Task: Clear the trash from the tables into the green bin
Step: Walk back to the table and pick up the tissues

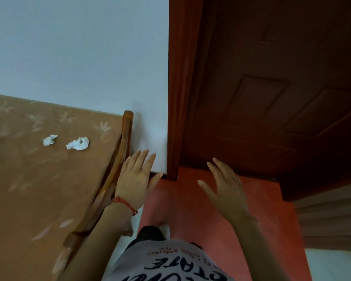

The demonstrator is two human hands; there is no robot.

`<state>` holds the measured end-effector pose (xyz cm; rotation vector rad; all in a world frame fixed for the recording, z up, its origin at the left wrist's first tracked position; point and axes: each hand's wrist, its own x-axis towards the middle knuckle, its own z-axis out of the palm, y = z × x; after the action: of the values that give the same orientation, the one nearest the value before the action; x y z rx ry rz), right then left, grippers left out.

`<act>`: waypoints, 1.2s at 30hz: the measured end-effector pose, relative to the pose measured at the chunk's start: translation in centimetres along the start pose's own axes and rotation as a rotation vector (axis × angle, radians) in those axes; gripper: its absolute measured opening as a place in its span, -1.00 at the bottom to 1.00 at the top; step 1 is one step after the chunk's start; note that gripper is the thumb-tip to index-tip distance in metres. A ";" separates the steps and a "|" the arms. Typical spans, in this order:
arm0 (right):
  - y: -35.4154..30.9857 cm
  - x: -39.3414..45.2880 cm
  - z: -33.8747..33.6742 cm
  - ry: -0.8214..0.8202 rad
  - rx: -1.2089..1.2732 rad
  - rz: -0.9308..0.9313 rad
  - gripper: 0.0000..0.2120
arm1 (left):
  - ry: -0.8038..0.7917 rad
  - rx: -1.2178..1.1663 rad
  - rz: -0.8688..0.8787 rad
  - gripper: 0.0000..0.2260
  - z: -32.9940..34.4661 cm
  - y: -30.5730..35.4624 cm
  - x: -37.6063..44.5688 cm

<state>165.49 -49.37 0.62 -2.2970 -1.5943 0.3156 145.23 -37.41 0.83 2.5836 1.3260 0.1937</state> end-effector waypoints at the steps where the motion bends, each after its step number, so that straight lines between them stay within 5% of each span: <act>1: -0.1 1.3 -0.1 -0.003 -0.006 -0.006 -0.32 | 0.005 -0.006 -0.010 -0.38 -0.2 -0.4 0.9; 11: -1.1 12.7 -0.4 -0.068 -0.002 -0.177 -0.34 | 0.068 0.020 -0.229 -0.41 -1.8 -2.9 6.4; 21: -5.0 22.8 0.2 -0.242 0.005 -0.653 -0.35 | 0.180 0.044 -0.693 -0.44 -2.1 -4.1 5.9; 30: -10.3 26.0 2.4 -0.351 0.053 -0.934 -0.35 | 0.242 0.078 -1.040 -0.44 -1.8 -4.5 1.4; 36: -14.9 27.1 4.3 -0.372 0.081 -1.043 -0.37 | 0.275 0.098 -1.116 -0.48 -2.0 -6.6 0.4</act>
<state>160.54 -18.64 2.57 -1.1127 -2.6160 0.5153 139.85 -33.14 1.06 1.5302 2.6565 0.2717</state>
